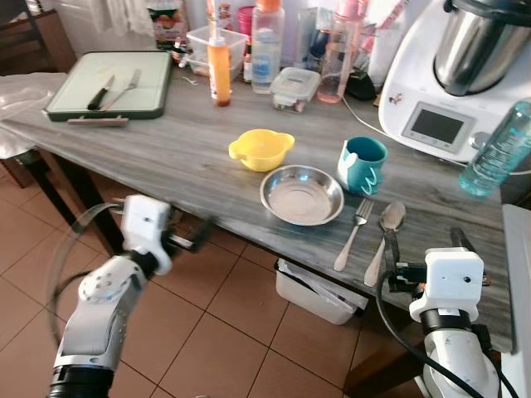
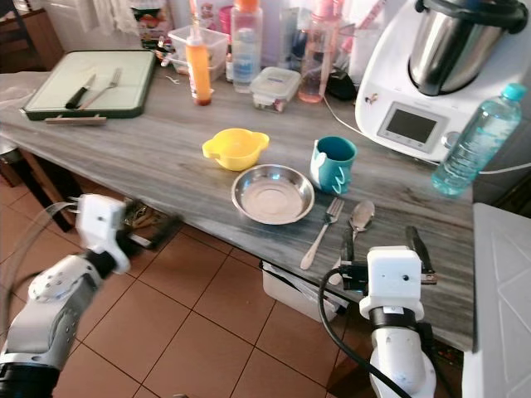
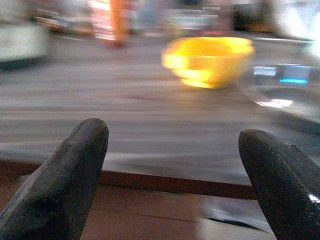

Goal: Setting the table

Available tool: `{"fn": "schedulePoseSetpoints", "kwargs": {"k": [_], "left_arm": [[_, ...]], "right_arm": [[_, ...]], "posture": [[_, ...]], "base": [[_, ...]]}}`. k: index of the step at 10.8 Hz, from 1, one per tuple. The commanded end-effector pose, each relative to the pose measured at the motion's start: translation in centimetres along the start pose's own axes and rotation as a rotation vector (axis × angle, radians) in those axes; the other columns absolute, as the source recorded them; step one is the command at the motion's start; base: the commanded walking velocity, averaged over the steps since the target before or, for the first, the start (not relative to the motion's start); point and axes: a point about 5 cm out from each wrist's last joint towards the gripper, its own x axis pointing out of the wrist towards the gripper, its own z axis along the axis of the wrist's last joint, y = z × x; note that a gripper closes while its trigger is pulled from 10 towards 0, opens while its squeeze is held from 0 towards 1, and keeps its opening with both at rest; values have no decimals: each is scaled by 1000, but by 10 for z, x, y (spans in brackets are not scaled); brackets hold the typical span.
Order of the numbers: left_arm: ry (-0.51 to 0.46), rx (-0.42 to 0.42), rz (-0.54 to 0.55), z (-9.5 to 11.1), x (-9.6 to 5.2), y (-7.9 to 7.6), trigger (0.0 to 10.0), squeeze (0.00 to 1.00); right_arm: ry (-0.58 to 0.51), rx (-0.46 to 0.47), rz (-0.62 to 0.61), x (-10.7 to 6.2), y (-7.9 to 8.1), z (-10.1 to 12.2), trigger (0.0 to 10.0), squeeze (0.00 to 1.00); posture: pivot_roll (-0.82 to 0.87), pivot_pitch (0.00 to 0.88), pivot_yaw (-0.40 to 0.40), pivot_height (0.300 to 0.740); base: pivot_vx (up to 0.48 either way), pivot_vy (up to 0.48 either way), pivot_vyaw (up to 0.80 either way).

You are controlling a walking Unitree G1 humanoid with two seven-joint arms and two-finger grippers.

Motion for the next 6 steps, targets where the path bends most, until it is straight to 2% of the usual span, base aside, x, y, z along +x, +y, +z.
{"fn": "schedulePoseSetpoints", "kwargs": {"k": [1, 2, 6], "left_arm": [[-23, 51, 94, 4, 1, 7, 10000, 0], [-36, 51, 129, 4, 1, 6, 10000, 0], [-18, 33, 114, -5, 5, -7, 10000, 0]], "right_arm": [[5, 5, 0, 0, 1, -1, 10000, 0], [4, 12, 1, 0, 3, -2, 10000, 0], [0, 26, 8, 2, 5, 0, 10000, 0]], "posture": [[167, 60, -52, 740], [166, 63, -53, 740], [156, 61, -44, 740]], "base": [[0, 0, 0], [0, 0, 0], [0, 0, 0]]}}
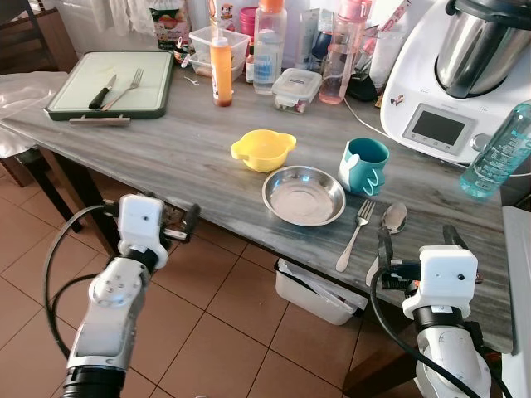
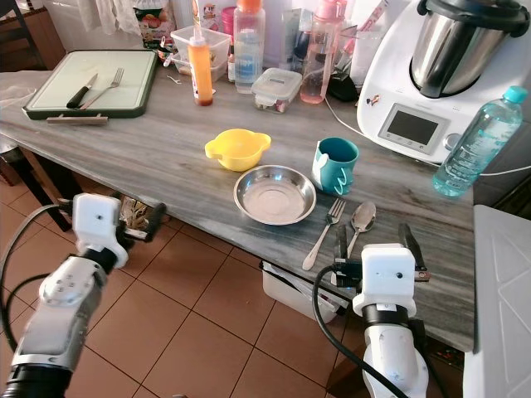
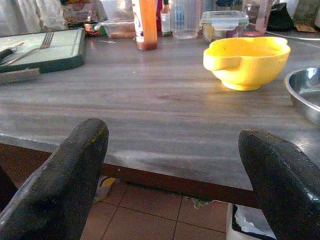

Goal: Setting the table

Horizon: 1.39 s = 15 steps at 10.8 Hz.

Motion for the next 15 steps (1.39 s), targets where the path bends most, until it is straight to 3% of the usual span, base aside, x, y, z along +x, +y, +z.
{"fn": "schedulePoseSetpoints", "kwargs": {"k": [1, 6, 15], "left_arm": [[1, 7, 6, 1, 2, 1, 10000, 0], [23, 12, -15, -1, 5, 1, 10000, 0], [28, 13, -37, -1, 8, -1, 10000, 0]], "right_arm": [[4, -4, -3, 0, -1, -2, 10000, 0], [6, -3, -3, -1, 3, -3, 10000, 0], [6, -6, -8, -2, 2, -4, 10000, 0]], "posture": [[154, 61, -38, 740], [153, 68, -29, 740], [147, 73, -23, 740]], "base": [[0, 0, 0], [0, 0, 0], [0, 275, 0]]}}
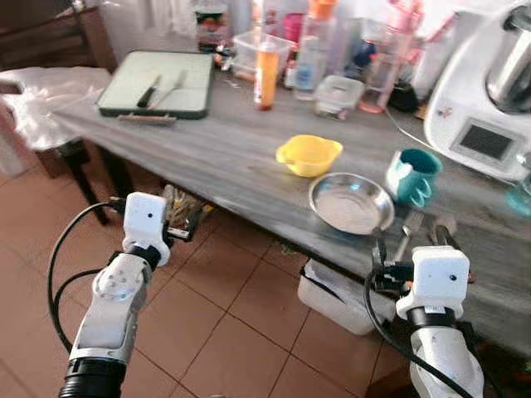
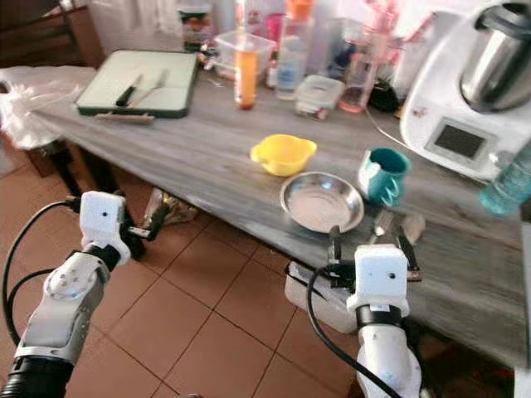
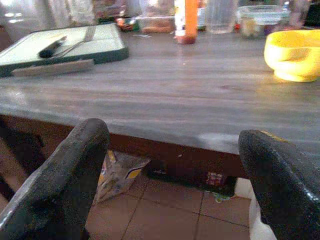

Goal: Setting the table

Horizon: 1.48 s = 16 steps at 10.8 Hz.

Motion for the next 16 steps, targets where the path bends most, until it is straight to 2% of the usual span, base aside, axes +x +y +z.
{"fn": "schedulePoseSetpoints", "kwargs": {"k": [1, 6, 13, 16], "left_arm": [[2, 4, -22, 1, 3, -4, 10000, 0], [-7, 8, -35, 2, 8, -7, 10000, 0], [-8, 8, -36, -2, 7, -11, 10000, 0], [-4, -2, -24, -6, 7, -13, 10000, 0]], "right_arm": [[9, -13, -19, 0, -4, -3, 10000, 0], [0, -20, -23, 3, -4, -4, 10000, 0], [-2, -32, -1, 4, -2, -7, 10000, 0], [4, -36, 22, 5, 0, -9, 10000, 0]], "posture": [[146, 67, -25, 740], [147, 50, -22, 740], [149, 48, -31, 740], [148, 47, -41, 740]], "base": [[0, 281, 0], [0, 440, 0], [0, 480, 0], [0, 109, 0]]}}
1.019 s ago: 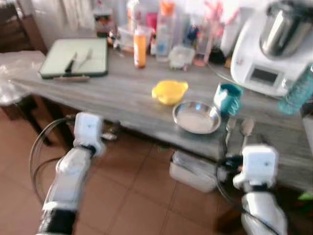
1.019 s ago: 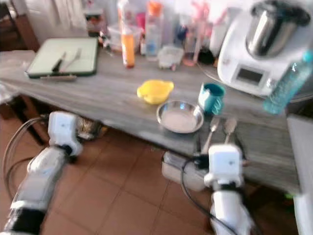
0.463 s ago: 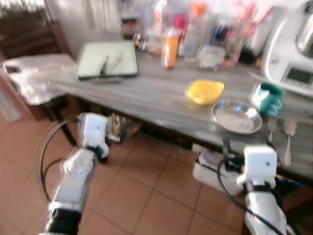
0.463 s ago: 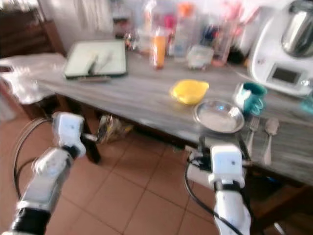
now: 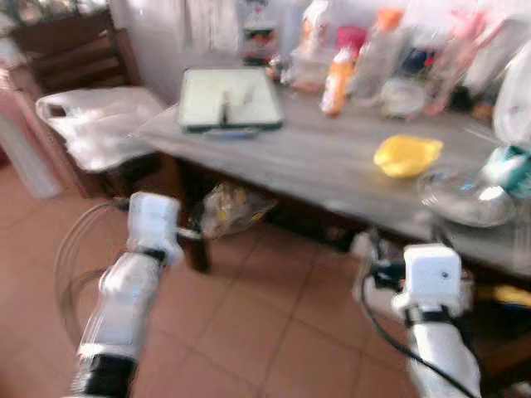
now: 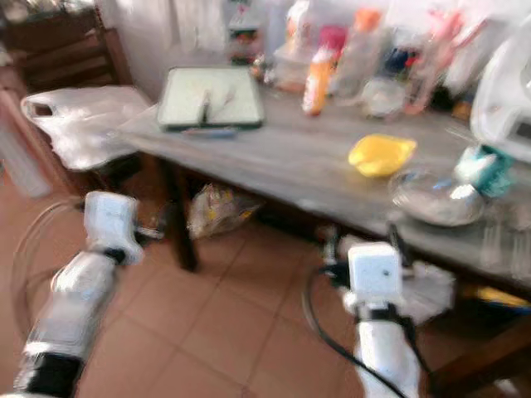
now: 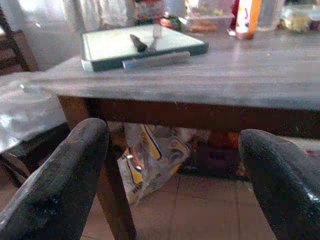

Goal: Setting the table

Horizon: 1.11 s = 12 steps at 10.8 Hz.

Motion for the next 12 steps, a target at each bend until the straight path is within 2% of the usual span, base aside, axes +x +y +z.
{"fn": "schedulePoseSetpoints", "kwargs": {"k": [1, 3, 5, 8, 9, 10, 11, 12], "left_arm": [[-4, 26, 21, 1, 1, 5, 10000, 0], [26, 29, 6, -11, 1, 0, 10000, 0], [94, 33, -20, -31, 1, -9, 10000, 0], [308, 16, -78, -78, -3, -26, 10000, 0], [423, 7, -106, -99, -9, -32, 10000, 0], [539, 31, -131, -117, -18, -37, 10000, 0], [642, 110, -163, -133, -30, -42, 10000, 0], [734, 111, -157, -145, -41, -45, 10000, 0]], "right_arm": [[-2, 4, 5, 0, 0, 0, 10000, 0], [27, 6, 14, 1, 3, -10, 10000, 0], [86, -6, 61, -3, 11, -28, 10000, 0], [264, 49, 122, -6, 23, -73, 10000, 0], [325, -17, 128, -8, 24, -94, 10000, 0], [426, -11, 159, -13, 27, -117, 10000, 0], [523, -4, 189, -19, 31, -139, 10000, 0], [644, 42, 174, -26, 34, -159, 10000, 0]], "posture": [[152, 44, -45, 740], [154, 42, -40, 740], [150, 40, -31, 740], [131, 32, -35, 740], [117, 26, -41, 740], [120, 25, -45, 740], [116, 19, -44, 740], [105, 10, -33, 740]], "base": [[0, 0, 0], [0, 0, 0], [0, 0, 0], [0, 0, 0], [0, 0, 0], [0, 0, 0], [0, 0, 0], [0, 0, 0]]}}
